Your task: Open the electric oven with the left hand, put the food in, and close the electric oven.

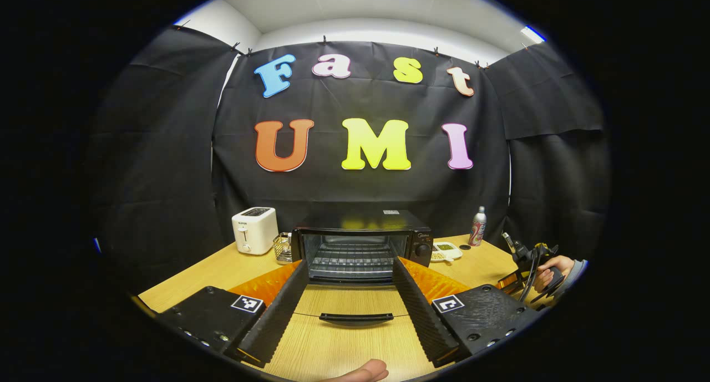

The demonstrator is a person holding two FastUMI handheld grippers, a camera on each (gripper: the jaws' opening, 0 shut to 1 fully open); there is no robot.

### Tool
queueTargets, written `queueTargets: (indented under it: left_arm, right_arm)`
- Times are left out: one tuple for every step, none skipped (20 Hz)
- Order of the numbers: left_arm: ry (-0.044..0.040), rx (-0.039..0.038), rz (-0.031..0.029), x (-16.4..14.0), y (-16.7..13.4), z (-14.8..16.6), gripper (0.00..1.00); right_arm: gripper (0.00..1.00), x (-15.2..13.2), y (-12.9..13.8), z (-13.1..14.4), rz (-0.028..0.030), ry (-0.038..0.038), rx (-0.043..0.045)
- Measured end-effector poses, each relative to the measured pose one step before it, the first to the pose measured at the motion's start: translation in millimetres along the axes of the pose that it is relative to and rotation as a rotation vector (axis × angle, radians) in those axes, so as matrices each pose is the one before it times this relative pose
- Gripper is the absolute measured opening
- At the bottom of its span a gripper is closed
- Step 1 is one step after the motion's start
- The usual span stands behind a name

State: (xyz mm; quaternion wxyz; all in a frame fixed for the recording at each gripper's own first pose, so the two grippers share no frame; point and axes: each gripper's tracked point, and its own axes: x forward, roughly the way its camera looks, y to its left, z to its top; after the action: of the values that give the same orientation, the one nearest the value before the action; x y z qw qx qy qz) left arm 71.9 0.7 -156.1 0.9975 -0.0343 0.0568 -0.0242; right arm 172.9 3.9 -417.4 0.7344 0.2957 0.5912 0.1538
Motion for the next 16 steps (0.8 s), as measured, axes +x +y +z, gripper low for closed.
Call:
queueTargets:
  left_arm:
    - [0.00302,0.00354,0.0011,-0.89,1.07,-1.0,0.95]
    - [-0.00037,0.00167,0.00034,-1.02,0.04,-0.91,0.95]
    - [-0.00255,0.00173,-0.0029,-1.21,-1.77,0.84,0.95]
    - [-0.00195,0.00189,-0.00147,-1.34,-3.19,0.54,0.95]
    - [-0.00083,0.00178,0.00028,-1.82,-0.75,1.44,0.95]
    - [-0.00048,0.00193,-0.00206,1.74,-1.81,0.9,0.95]
    - [-0.0026,0.00308,-0.00244,-1.34,-1.26,1.19,0.95]
    - [-0.0023,0.00497,0.00075,-0.98,0.1,1.48,0.95]
    - [-0.00564,0.00617,-0.00023,-1.68,0.23,1.99,0.95]
    - [-0.00524,0.0056,-0.00181,-0.43,-1.16,1.81,0.95]
    - [-0.00316,0.00359,-0.00069,-2.33,1.23,1.78,0.95]
    - [-0.00204,0.00151,-0.00085,-2.27,2.12,0.14,0.95]
    - [-0.00094,-0.00075,-0.00261,-2.03,1.02,-0.08,0.95]
    - [-0.00631,-0.00365,-0.00256,-1.87,1.57,1.87,0.95]
    - [-0.00614,-0.00487,-0.00118,-1.07,2.01,1.84,0.95]
    - [-0.00551,-0.00541,-0.00268,-1.38,3.48,0.74,0.95]
  right_arm:
    - [0.0,-2.22,-1.1,0.58,0.00992,-0.00269,0.0064]
    - [0.01,-2.84,0.08,-0.29,0.01075,-0.00515,0.00888]
    - [0.04,-2.34,-0.43,0.19,0.0069,-0.00398,0.00029]
    - [0.01,-4.69,-0.57,0.83,0.00364,-0.00904,0.00476]
    - [0.01,-4.88,-0.42,1.31,0.00142,-0.00904,0.00077]
    - [0.04,-5.89,-1.21,0.12,-0.00312,-0.01202,-0.0052]
    - [0.0,-5.75,-1.19,1.15,-0.00683,-0.00973,-0.00749]
    - [0.04,-6.37,0.94,1.25,-0.00738,-0.01069,-0.00868]
    - [0.0,-4.99,1.02,1.54,-0.00754,-0.00792,-0.01123]
    - [0.0,-3.02,4.05,0.77,-0.00326,-0.00712,-0.00752]
    - [0.0,-3.59,4.24,0.6,0.0001,-0.00784,-0.00874]
    - [0.03,-4.52,6.13,0.52,0.00416,-0.00826,-0.00954]
    - [0.04,-4.25,7.39,1.38,0.00296,-0.01146,-0.00988]
    - [0.0,-3.64,8.22,0.99,0.00252,-0.01199,-0.01078]
    - [0.04,-3.53,8.72,1.74,-0.00032,-0.01017,-0.01357]
    - [0.04,-4.45,8.83,0.48,-0.00052,-0.01118,-0.01118]
